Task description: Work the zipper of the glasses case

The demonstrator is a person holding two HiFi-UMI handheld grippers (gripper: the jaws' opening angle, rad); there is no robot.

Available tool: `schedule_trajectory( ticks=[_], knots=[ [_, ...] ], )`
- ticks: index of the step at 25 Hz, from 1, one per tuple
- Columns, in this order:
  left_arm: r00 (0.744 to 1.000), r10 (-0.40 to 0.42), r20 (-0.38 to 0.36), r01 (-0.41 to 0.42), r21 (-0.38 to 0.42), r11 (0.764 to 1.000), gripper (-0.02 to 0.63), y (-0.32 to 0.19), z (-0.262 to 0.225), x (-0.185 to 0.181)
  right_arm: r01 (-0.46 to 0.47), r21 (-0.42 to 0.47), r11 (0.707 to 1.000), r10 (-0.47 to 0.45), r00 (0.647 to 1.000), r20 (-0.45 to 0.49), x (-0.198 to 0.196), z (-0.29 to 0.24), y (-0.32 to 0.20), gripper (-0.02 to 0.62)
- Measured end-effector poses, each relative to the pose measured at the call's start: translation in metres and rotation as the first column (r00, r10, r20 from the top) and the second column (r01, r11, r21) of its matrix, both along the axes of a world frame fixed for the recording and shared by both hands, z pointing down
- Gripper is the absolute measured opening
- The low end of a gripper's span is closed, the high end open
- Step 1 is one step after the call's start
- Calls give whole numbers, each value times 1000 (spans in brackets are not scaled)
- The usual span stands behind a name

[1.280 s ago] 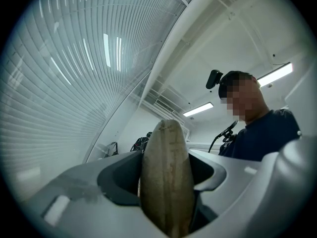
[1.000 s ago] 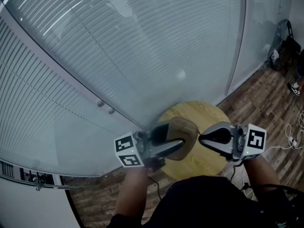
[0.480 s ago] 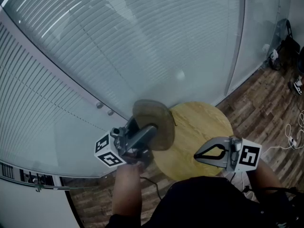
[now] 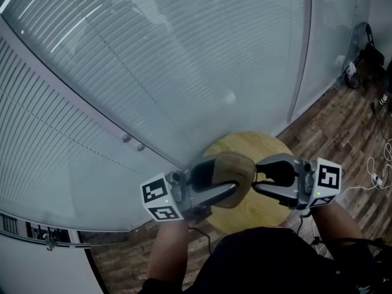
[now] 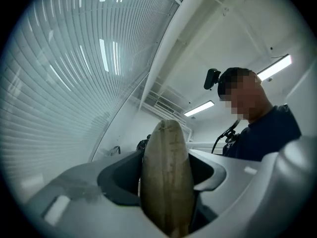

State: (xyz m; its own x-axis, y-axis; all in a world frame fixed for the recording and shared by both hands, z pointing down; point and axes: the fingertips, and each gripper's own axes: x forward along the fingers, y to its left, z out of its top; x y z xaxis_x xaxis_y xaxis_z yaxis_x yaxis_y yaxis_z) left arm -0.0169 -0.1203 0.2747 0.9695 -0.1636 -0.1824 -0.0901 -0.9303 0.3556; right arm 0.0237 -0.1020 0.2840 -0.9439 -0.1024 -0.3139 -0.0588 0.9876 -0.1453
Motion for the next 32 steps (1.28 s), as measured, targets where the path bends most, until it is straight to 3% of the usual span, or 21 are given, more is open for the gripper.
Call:
schedule_trajectory(
  ticks=[2, 3, 7, 12, 19, 27, 32],
  knots=[
    [1000, 17, 7, -17, 1, 1000, 287, 2, 1, 4, 34, 3, 999, -34, 999, 17, 3, 0, 5, 89],
    [1000, 25, 11, -25, 0, 1000, 288, 3, 2, 5, 45, 8, 999, -46, 999, 20, 4, 1, 7, 29],
    [1000, 27, 5, -27, -12, 1000, 288, 3, 10, 2, 49, 57, 997, -49, 999, 0, 5, 8, 12, 12],
    [999, 44, -10, -45, -82, 996, 287, 2, 10, 0, 65, 174, 983, -49, 994, -94, 2, 3, 20, 9],
    [999, 38, -16, -39, -102, 994, 285, 13, 19, 10, 79, 280, 957, -28, 983, -182, 8, 8, 35, 9],
    [997, 26, -76, -35, -121, 992, 285, 4, 7, 6, 70, 290, 954, -13, 981, -194, 5, -9, 28, 9],
    [995, -23, -94, 12, -114, 993, 285, 4, 5, 7, 38, 300, 953, 13, 986, -168, 8, -11, 28, 9]
  ],
)
